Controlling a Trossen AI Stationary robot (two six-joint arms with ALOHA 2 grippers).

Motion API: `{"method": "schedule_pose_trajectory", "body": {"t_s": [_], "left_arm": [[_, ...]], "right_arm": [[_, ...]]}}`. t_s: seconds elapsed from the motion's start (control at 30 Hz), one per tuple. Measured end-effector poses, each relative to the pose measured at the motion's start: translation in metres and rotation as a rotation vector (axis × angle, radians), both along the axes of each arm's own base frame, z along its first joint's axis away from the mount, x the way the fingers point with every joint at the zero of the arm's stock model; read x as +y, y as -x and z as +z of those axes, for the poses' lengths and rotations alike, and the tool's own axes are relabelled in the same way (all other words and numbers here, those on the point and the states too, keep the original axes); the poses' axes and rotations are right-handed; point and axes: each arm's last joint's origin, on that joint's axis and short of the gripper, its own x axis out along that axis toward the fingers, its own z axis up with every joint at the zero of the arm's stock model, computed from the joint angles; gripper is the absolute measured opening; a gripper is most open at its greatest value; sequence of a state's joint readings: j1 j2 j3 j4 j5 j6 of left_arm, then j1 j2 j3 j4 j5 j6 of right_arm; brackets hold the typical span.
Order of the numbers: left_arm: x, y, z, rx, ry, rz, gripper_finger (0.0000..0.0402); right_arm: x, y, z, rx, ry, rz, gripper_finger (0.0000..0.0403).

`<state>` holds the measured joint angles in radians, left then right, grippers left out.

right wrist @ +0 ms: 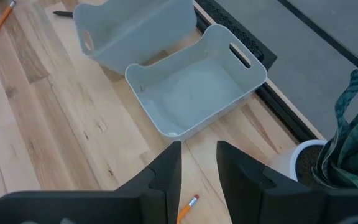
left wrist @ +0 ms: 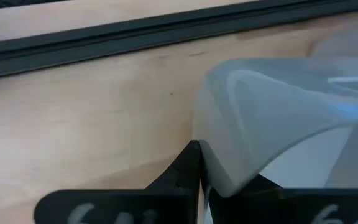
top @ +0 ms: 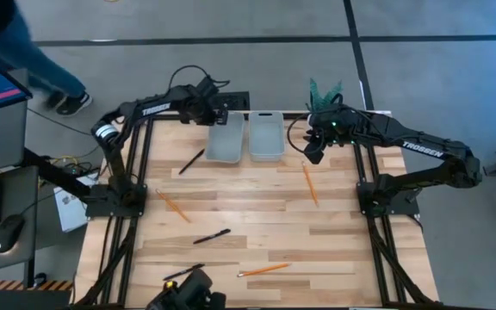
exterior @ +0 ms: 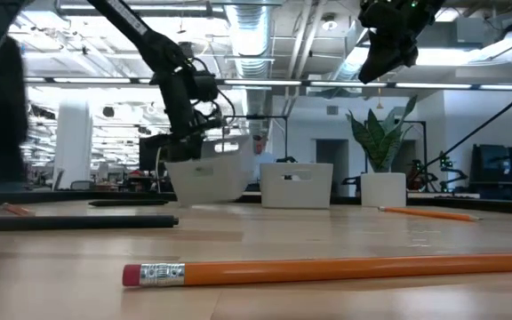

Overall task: Sort pens & pencils
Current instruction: Move the bottom gray bin to the top center of the table

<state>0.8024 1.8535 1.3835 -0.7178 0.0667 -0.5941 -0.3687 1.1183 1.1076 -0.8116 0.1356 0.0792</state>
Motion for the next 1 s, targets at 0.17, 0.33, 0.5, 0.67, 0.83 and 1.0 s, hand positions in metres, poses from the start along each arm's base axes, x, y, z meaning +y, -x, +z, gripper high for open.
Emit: {"method": "schedule_pose_trajectory", "body": {"t_s": [0.17, 0.33, 0.5, 0.67, 0.83, 1.0], "left_arm": [[0.01, -0.004, -0.011, 0.001, 0.031, 0.018, 0.0004], [0.02, 0.002, -0.019, 0.002, 0.053, 0.07, 0.0004], [0.027, 0.011, -0.02, 0.009, 0.063, 0.112, 0.0004], [0.031, 0.016, -0.02, 0.001, 0.066, 0.129, 0.0004], [0.032, 0.017, -0.02, 0.002, 0.067, 0.133, 0.0004], [0.031, 0.017, -0.02, 0.009, 0.075, 0.133, 0.0004]], "right_arm": [[0.0, 0.0, 0.0, 0.0, -0.001, -0.001, 0.0123], [0.0, 0.0, 0.0, -0.001, -0.001, -0.001, 0.0123], [0.0, 0.0, 0.0, -0.001, 0.0, -0.001, 0.0123], [0.0, 0.0, 0.0, -0.005, 0.0, -0.002, 0.0123], [0.0, 0.0, 0.0, -0.014, -0.013, -0.018, 0.0123], [0.0, 0.0, 0.0, -0.014, -0.013, -0.019, 0.0123]]}}
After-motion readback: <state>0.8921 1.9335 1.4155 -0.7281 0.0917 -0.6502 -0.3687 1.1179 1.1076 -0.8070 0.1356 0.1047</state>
